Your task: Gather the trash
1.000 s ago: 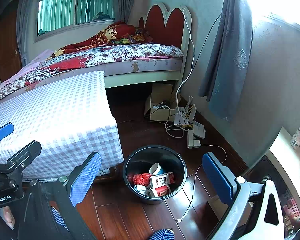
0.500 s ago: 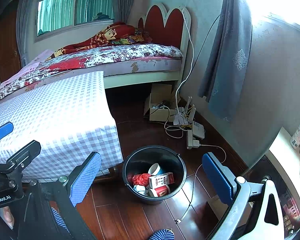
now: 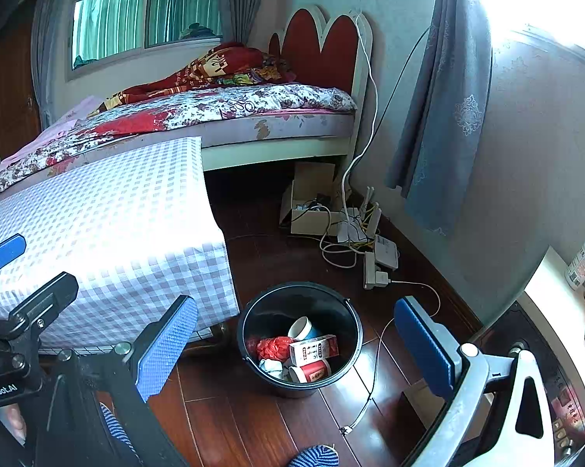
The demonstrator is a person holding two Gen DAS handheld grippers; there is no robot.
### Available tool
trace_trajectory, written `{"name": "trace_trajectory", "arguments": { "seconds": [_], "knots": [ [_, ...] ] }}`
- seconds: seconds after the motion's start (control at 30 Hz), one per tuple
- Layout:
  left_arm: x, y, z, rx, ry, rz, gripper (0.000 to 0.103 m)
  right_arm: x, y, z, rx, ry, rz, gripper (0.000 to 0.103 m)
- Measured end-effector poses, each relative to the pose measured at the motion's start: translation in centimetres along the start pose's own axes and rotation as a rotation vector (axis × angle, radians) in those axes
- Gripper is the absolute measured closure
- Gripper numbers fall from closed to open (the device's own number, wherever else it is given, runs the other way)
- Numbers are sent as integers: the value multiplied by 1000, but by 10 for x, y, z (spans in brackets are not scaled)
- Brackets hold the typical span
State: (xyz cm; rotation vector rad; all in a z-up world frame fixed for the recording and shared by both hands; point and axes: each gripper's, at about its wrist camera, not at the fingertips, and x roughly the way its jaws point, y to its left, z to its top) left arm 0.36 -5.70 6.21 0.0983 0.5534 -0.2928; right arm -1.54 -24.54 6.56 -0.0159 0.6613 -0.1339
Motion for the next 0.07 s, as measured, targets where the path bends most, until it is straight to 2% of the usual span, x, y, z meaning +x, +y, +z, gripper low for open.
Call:
{"name": "trace_trajectory", "arguments": {
  "seconds": [0.07],
  "knots": [
    [0, 0, 1, 2, 2, 2, 1, 0, 0, 0, 0, 1, -1, 1]
  ]
}}
